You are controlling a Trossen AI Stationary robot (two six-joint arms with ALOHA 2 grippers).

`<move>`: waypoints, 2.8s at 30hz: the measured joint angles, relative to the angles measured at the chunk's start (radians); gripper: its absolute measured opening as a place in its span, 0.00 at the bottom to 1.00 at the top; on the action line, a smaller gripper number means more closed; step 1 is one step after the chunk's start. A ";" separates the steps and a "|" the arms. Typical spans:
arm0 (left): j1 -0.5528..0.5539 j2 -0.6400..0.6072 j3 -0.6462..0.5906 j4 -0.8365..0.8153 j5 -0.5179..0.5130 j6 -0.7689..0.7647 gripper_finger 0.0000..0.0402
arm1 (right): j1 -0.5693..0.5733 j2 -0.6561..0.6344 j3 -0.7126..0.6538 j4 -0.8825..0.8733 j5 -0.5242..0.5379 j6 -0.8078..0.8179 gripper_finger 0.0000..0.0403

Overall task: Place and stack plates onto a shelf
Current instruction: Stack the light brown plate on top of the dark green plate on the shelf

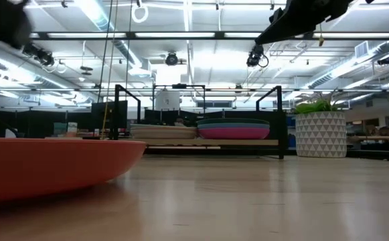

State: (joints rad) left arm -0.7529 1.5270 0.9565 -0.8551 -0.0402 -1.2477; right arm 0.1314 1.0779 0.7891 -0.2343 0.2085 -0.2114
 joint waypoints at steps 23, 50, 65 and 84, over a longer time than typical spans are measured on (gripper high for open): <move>-0.102 0.172 0.000 -0.061 0.008 0.221 0.33 | -0.001 0.000 0.000 0.017 -0.048 -0.023 0.19; -0.102 0.012 0.000 -0.162 0.003 0.377 0.03 | -0.001 0.000 0.000 0.007 -0.080 0.017 0.19; 0.055 -0.303 -0.001 -0.253 -0.188 0.238 0.03 | 0.142 0.187 0.000 0.062 -0.047 -0.134 0.19; 0.635 -0.342 -0.001 0.101 -0.059 0.608 0.04 | 0.374 0.490 0.000 0.565 0.496 -1.019 0.46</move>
State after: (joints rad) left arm -0.1177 1.1851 0.9558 -0.7540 -0.0993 -0.6392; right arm 0.5051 1.5675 0.7895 0.3306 0.7041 -1.2303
